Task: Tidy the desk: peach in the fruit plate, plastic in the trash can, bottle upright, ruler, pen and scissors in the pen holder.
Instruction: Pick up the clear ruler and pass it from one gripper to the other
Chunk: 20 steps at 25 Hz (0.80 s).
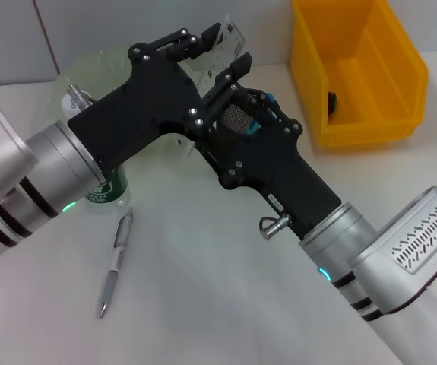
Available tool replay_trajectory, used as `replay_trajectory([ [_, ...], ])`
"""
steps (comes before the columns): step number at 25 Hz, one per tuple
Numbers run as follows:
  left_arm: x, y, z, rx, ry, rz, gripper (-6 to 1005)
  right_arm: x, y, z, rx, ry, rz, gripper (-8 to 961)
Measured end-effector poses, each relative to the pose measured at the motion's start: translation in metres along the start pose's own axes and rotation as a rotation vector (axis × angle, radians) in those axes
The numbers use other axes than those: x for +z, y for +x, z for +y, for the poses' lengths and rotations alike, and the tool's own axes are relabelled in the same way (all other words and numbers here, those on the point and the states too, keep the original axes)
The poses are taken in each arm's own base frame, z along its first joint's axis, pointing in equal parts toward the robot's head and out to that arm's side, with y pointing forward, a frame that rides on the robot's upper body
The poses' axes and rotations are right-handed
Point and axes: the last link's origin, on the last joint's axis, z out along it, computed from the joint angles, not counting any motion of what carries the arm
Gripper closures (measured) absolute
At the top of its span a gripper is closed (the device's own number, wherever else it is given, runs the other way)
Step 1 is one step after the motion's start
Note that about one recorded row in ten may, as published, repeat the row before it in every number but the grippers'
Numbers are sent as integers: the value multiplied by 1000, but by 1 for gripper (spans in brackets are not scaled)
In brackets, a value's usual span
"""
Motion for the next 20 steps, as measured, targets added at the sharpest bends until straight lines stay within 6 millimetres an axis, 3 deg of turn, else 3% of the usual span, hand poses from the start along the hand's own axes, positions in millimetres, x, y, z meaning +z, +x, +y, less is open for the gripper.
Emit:
replay_trajectory([
  [6, 0, 0, -1, 1, 3, 1, 503, 2, 3, 2, 13, 4, 23, 477],
  [20, -1, 0, -1, 1, 1, 0, 488, 5, 0, 8, 32, -9, 13, 628],
])
